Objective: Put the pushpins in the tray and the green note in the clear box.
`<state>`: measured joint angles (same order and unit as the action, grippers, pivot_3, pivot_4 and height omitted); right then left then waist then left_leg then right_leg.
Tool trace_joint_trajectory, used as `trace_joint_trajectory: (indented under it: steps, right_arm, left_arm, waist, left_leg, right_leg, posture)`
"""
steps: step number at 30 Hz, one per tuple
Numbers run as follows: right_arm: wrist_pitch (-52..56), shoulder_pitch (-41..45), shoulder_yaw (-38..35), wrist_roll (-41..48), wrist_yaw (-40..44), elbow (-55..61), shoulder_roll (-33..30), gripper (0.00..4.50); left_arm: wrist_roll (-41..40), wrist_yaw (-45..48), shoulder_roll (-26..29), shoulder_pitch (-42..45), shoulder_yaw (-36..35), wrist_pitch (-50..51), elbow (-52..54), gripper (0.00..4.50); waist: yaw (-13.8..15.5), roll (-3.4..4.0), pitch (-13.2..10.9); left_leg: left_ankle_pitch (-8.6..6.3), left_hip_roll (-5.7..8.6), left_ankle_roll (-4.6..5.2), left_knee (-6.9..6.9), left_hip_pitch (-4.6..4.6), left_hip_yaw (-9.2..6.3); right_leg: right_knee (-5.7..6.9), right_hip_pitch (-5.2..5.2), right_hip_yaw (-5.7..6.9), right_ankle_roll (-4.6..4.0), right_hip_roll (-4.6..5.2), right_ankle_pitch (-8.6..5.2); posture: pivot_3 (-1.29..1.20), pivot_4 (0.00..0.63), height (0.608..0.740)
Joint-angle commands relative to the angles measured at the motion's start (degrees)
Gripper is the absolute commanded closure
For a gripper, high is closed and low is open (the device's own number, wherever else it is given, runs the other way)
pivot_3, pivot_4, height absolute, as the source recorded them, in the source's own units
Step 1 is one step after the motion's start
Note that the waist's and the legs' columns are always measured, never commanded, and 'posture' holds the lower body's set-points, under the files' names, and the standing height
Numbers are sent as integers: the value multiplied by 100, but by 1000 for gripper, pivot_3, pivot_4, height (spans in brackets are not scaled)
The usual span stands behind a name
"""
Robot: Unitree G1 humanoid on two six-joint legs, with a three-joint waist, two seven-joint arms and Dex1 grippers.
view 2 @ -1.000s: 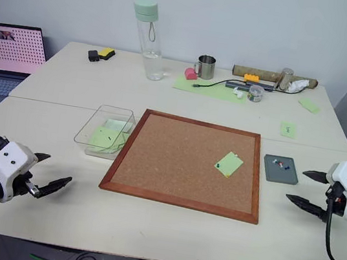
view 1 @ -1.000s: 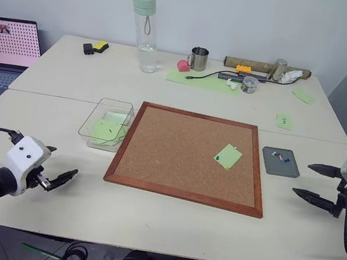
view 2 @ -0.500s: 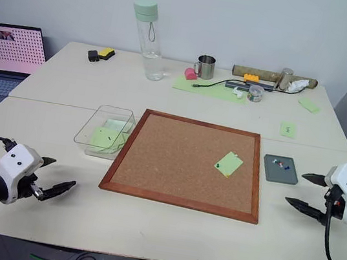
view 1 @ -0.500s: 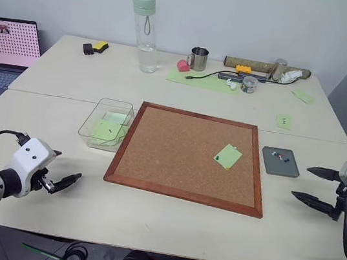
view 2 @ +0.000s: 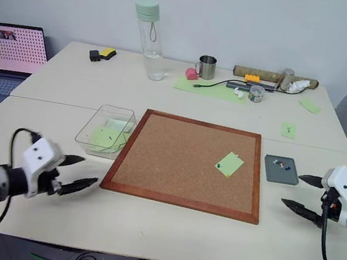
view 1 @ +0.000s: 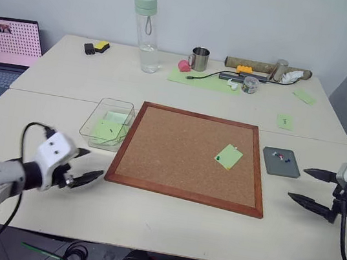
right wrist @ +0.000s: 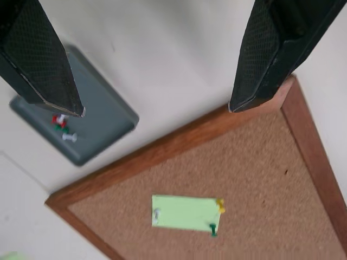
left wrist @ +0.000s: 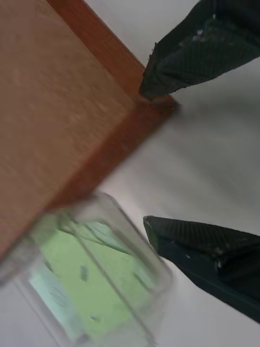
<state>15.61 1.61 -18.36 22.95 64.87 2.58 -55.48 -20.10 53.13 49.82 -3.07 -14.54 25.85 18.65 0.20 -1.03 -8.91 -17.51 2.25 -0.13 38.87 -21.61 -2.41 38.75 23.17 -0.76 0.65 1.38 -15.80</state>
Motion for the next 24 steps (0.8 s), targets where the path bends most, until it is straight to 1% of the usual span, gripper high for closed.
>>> trace_joint_trajectory:
  steps: [1,4,5,6,8,10,12,13,14,16,20,24]
  right_arm:
    - [87,228,-34,171,-272,410,177,0]
    - [225,380,102,203,-382,602,281,0]
    - [260,470,186,199,-399,634,315,0]
    - [265,546,261,183,-416,645,344,0]
    - [270,727,417,157,-442,596,431,0]
    - [245,947,628,67,-481,519,538,0]
    - [225,1140,818,-35,-552,447,640,0]
    - [196,1259,946,-127,-610,389,713,0]
    - [164,1373,1066,-212,-666,330,789,0]
    - [98,1602,1288,-391,-772,177,943,0]
    - [85,2219,1678,-814,-1079,-439,1264,0]
    - [-40,2691,1908,-936,-1027,-1050,1565,0]
  left_arm:
    - [-180,-194,-250,744,516,247,446,1925]
    - [-187,-358,-753,1427,1042,360,383,2562]
    - [-148,-404,-984,1654,1285,372,262,2690]
    - [-104,-385,-1121,1797,1503,345,159,2947]
    - [50,-345,-1384,2046,1903,264,-116,3287]
    - [297,-378,-1647,2296,2252,33,-511,3695]
    - [622,-424,-1820,2500,2565,-288,-910,3996]
    - [846,-512,-1946,2620,2709,-518,-1199,4037]
    - [980,-557,-2062,2709,2806,-686,-1441,4234]
    - [1153,-669,-2302,2827,2920,-1004,-1887,4463]
    - [1432,-835,-2687,2945,3027,-1644,-2698,4463]
    - [1440,-882,-2955,2915,2962,-1740,-3105,4463]
  waist:
    - [-5,2,0]
    - [2,1,0]
    - [-2,-1,-1]
    - [3,1,0]
    - [1,-5,1]
    - [-12,-5,0]
    - [-18,-7,-1]
    - [-21,-7,-1]
    - [-20,-6,0]
    - [-20,-7,0]
    - [-20,-7,0]
    - [-19,-7,0]
  left_leg:
    - [0,0,0,-1,0,0]
    - [1,1,-1,7,-1,-1]
    - [1,1,-1,7,-1,-1]
    - [1,1,-1,7,-2,-1]
    - [1,3,-2,9,-4,-2]
    - [2,3,-3,8,-4,-2]
    - [2,3,-3,9,-1,-1]
    - [3,2,-4,10,-2,-2]
    - [3,2,-4,10,-1,-1]
    - [3,2,-4,10,-3,-2]
    - [5,2,-6,11,-4,-2]
    - [6,3,-8,14,-10,-1]
  right_leg:
    - [0,1,0,0,-1,0]
    - [9,1,2,1,-3,0]
    - [9,0,1,1,-3,1]
    - [7,0,2,1,-5,1]
    - [8,1,1,2,-6,1]
    - [8,2,0,2,-8,1]
    - [11,1,-2,2,-10,1]
    - [11,2,-1,1,-10,1]
    - [12,1,-1,1,-11,1]
    - [11,3,-2,2,-11,1]
    - [8,5,-3,1,-11,1]
    - [10,12,-4,1,-11,1]
  posture:
    - [0,150,740]
    - [0,150,740]
    - [0,150,740]
    - [0,150,740]
    - [0,150,740]
    - [0,150,740]
    - [0,150,740]
    - [0,150,740]
    - [0,150,740]
    - [0,150,740]
    - [0,150,740]
    - [0,150,740]
